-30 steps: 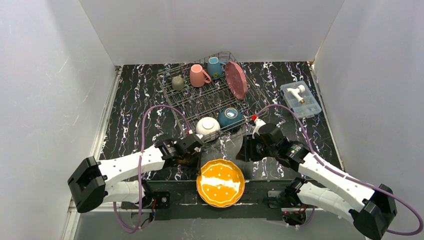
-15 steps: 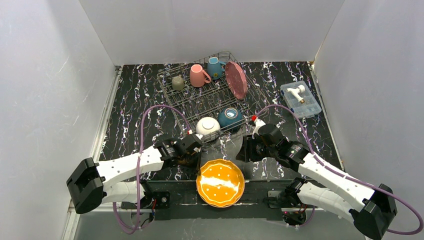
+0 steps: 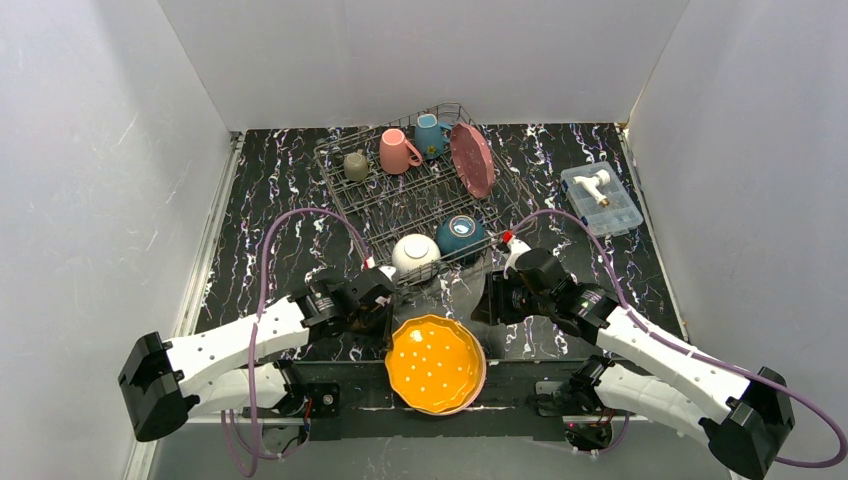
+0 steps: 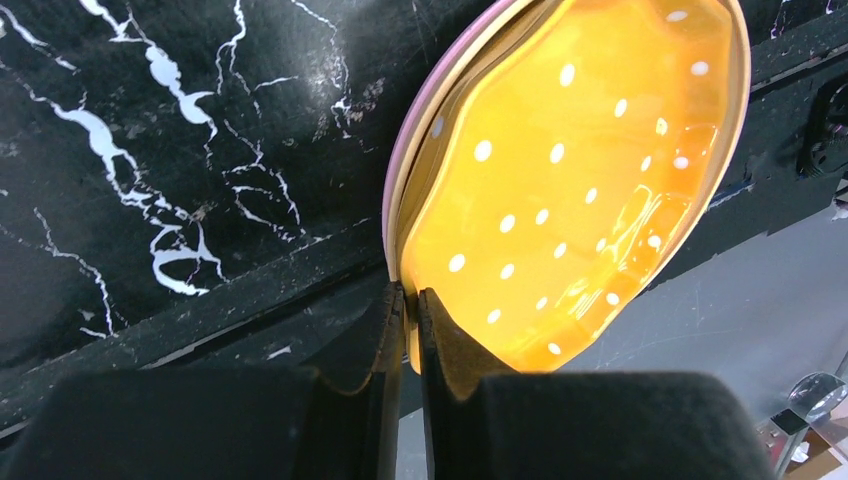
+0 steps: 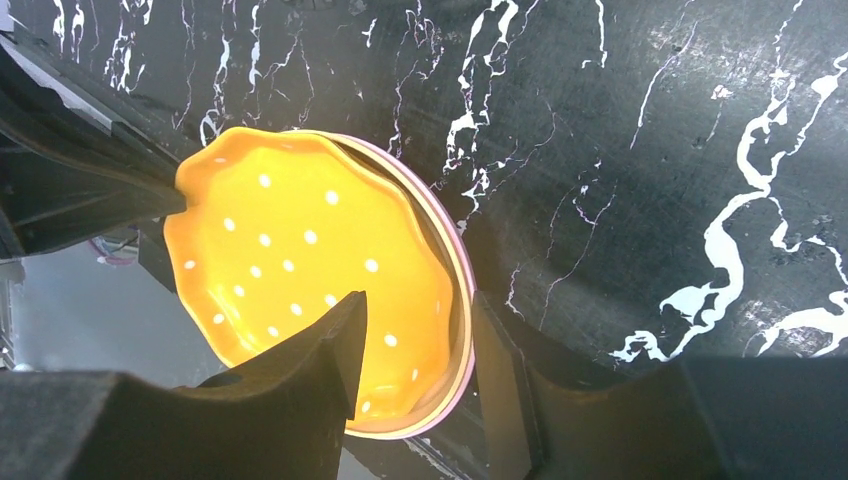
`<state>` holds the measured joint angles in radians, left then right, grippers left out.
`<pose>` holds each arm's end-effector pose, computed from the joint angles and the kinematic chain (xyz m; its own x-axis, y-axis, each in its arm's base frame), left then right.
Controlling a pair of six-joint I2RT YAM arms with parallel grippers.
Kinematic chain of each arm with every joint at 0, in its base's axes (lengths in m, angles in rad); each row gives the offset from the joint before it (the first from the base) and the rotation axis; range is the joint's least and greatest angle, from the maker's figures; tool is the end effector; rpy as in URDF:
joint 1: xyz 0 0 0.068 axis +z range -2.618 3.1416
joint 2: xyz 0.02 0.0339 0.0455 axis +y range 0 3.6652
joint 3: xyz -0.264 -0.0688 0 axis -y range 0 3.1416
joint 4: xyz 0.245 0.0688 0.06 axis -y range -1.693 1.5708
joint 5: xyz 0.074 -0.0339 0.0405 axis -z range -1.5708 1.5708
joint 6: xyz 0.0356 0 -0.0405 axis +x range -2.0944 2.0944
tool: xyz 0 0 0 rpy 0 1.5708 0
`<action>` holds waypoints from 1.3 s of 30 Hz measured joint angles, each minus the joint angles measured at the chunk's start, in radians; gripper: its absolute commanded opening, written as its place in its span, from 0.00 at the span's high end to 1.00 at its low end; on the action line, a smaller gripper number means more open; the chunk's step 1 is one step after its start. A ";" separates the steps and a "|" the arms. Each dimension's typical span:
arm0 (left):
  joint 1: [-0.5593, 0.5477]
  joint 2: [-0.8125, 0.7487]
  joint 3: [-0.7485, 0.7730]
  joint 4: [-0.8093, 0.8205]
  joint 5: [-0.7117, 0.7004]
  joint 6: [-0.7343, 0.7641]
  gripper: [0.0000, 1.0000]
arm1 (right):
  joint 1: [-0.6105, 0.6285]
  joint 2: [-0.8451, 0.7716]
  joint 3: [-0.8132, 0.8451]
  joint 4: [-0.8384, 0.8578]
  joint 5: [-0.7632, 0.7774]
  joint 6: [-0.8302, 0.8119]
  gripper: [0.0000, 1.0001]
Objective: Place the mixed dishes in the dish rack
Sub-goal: Pick up the plate from the corner of the board.
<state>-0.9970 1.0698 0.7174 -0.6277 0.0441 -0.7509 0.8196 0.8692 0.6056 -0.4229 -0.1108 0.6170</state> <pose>0.1099 -0.1729 0.2258 -0.9112 0.1540 -0.3822 0.3155 0.8573 -0.4068 0.1243 0.1389 0.2399 -0.8069 -0.0215 -0.5903 -0.3898 0.7703 0.5047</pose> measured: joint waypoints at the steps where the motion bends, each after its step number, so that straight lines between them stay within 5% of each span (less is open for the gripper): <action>1: 0.000 -0.011 0.000 -0.011 -0.003 0.000 1.00 | 0.002 0.000 0.000 0.000 0.000 0.001 0.49; 39: 0.000 -0.241 -0.023 -0.204 -0.062 -0.053 1.00 | 0.317 0.270 -0.046 0.176 0.012 0.090 0.45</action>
<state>-0.9970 0.8288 0.6941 -0.8322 -0.0177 -0.8043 1.1370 1.1393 0.5598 -0.2470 -0.0986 0.7067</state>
